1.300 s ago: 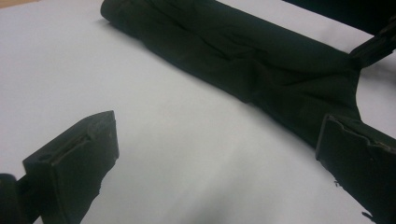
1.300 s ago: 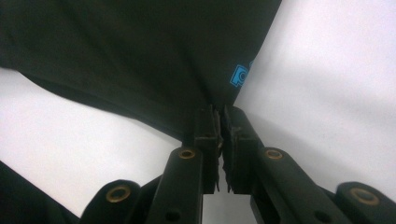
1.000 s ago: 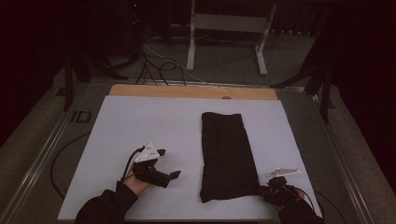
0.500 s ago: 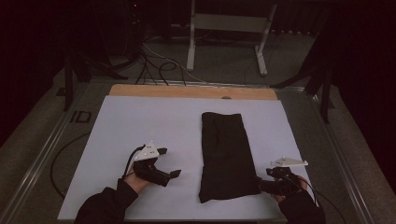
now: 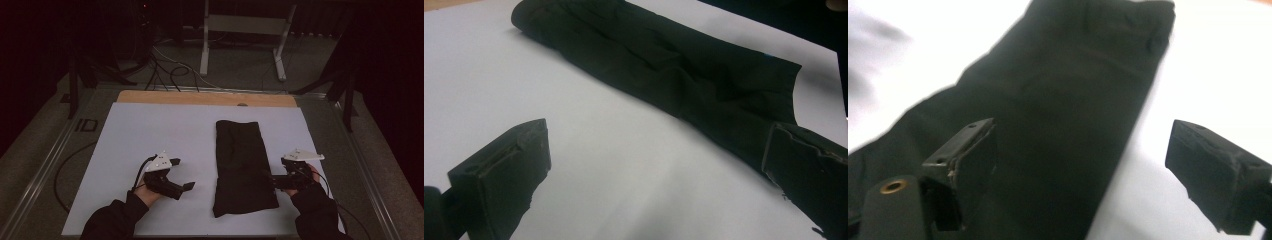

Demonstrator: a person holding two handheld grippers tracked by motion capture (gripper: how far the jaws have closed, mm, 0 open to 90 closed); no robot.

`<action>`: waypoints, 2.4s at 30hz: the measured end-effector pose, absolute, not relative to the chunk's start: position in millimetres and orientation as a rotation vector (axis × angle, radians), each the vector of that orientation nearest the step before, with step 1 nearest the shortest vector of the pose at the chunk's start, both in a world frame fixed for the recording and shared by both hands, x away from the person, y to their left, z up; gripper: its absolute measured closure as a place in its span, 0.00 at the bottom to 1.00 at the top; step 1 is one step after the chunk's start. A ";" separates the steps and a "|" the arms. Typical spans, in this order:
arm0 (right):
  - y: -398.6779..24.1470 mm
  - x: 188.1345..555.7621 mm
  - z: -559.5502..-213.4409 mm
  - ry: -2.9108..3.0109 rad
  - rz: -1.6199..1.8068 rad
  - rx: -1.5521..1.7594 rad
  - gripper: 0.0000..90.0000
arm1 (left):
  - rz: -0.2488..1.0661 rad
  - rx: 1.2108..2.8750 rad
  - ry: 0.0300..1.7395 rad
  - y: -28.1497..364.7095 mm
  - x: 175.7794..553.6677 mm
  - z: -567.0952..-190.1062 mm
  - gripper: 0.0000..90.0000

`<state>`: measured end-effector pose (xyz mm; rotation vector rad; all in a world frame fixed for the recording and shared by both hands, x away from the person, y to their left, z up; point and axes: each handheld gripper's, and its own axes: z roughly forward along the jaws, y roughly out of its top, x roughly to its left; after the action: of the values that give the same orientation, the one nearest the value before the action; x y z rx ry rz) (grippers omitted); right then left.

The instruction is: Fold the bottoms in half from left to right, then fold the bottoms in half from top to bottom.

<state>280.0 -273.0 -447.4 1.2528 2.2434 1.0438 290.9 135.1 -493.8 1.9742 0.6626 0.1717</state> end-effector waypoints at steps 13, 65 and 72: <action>-257.3 297.0 -455.7 2.245 1.074 1.188 0.13 | 0.165 1.983 0.678 135.6 287.4 -495.7 0.00; -242.4 373.9 -430.2 2.204 1.054 1.072 0.11 | 0.172 2.034 0.785 81.1 369.8 -444.5 0.00; -242.9 392.0 -441.3 2.204 1.028 1.100 0.11 | 0.184 2.054 0.814 68.5 382.2 -450.4 0.00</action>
<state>392.0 -242.9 -441.3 1.1004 2.2045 1.0281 382.2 68.5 -450.4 2.0543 0.8144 0.1840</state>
